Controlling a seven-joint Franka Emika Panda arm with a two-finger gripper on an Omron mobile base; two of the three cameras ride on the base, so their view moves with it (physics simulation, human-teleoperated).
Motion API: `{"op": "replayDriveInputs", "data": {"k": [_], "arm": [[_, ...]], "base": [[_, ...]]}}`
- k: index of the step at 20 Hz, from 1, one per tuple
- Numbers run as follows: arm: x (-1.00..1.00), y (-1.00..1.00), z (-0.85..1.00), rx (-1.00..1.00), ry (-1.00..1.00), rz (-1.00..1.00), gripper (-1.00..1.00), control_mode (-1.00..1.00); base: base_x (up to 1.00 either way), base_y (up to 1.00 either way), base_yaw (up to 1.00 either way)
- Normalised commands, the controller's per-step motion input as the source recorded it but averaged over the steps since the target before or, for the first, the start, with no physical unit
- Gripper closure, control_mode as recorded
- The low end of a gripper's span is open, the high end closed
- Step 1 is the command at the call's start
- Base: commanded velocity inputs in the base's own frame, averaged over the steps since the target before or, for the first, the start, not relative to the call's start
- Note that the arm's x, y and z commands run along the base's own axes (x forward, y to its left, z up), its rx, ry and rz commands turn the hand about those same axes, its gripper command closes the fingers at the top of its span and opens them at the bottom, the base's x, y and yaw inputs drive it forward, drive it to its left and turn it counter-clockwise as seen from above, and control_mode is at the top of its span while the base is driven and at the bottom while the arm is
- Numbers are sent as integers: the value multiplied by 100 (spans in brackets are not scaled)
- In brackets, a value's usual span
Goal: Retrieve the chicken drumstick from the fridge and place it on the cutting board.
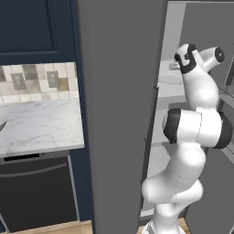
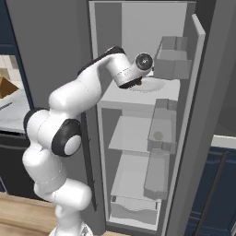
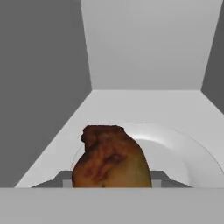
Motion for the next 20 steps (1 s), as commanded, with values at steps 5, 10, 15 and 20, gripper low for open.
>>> {"op": "replayDriveInputs", "data": {"k": [5,10,15,20], "arm": [[-100,14,86,0,-2,-1,100,-100],[-100,5,18,0,0,0,100,-100],[-100,30,-16,-3,11,0,100,-100],[-100,33,-64,-6,31,0,100,-100]], "base": [[0,0,0],[0,0,0],[0,0,0],[0,0,0]]}}
